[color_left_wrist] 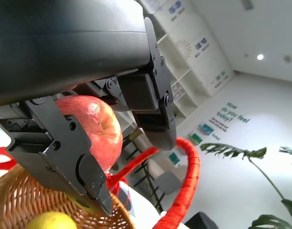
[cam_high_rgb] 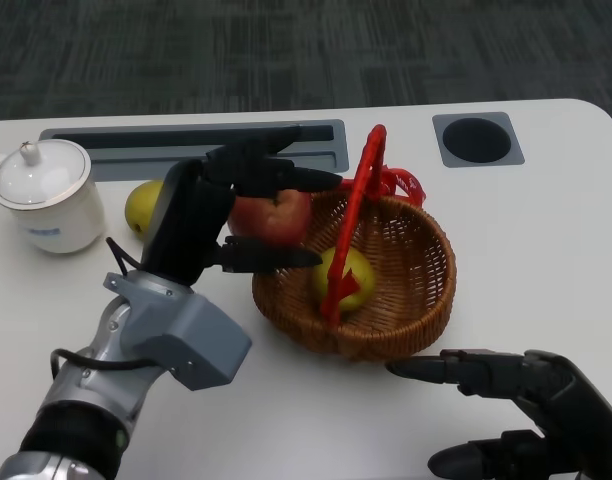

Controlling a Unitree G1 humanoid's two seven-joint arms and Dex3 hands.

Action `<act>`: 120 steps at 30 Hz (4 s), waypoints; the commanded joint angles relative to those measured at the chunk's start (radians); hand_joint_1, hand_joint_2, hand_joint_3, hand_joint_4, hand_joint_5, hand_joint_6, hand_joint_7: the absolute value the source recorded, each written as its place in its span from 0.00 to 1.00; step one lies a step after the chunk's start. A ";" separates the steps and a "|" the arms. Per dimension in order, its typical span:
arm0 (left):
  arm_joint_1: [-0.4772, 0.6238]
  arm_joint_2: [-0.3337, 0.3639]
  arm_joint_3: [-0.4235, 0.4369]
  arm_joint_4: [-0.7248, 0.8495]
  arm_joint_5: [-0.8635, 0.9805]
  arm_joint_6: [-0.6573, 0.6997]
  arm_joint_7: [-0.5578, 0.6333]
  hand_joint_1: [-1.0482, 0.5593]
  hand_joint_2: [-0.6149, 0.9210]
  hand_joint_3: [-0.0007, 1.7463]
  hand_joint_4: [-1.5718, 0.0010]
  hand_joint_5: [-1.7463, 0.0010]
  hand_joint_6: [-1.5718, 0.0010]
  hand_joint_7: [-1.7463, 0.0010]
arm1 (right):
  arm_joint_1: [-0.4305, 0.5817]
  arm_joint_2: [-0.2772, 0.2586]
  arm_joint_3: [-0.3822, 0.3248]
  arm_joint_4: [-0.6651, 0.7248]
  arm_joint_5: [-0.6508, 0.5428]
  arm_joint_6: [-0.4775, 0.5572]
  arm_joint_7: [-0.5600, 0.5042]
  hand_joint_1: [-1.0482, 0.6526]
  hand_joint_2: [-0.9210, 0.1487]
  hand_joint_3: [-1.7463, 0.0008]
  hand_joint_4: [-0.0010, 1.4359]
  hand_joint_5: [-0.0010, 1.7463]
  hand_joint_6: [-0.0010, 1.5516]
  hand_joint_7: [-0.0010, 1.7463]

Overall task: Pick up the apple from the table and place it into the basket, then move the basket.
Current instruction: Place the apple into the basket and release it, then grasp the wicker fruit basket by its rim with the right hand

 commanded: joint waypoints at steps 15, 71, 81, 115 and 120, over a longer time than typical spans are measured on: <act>-0.121 -0.103 0.027 0.333 -0.114 -0.064 -0.119 0.55 0.92 0.00 0.31 1.00 0.37 1.00 | 0.069 -0.028 -0.005 -0.082 -0.012 0.004 -0.065 0.40 0.12 1.00 0.55 0.00 0.48 0.00; 0.379 0.173 0.182 -0.385 -0.553 -0.044 -0.754 0.19 0.88 0.00 0.67 0.97 0.66 0.98 | -0.182 -0.153 -0.054 0.018 -0.013 -0.067 -0.002 0.34 0.15 1.00 0.47 0.00 0.42 0.00; 0.475 0.232 0.197 -0.499 -0.613 -0.003 -0.795 0.24 0.84 0.00 0.58 0.97 0.60 0.98 | -0.386 -0.181 -0.067 0.265 -0.288 -0.174 -0.107 0.22 0.11 0.99 0.40 0.00 0.37 0.00; 0.587 0.205 0.233 -0.688 -0.589 0.027 -0.774 0.24 0.83 0.00 0.48 0.97 0.53 0.99 | -0.852 -0.309 0.666 0.611 -1.472 0.142 -1.339 0.09 0.00 0.95 0.42 0.01 0.33 0.00; 0.591 0.189 0.226 -0.697 -0.584 0.019 -0.770 0.25 0.83 0.00 0.47 0.97 0.52 0.99 | -0.862 -0.268 0.728 0.653 -1.451 0.184 -1.319 0.08 0.00 0.96 0.43 0.01 0.34 0.00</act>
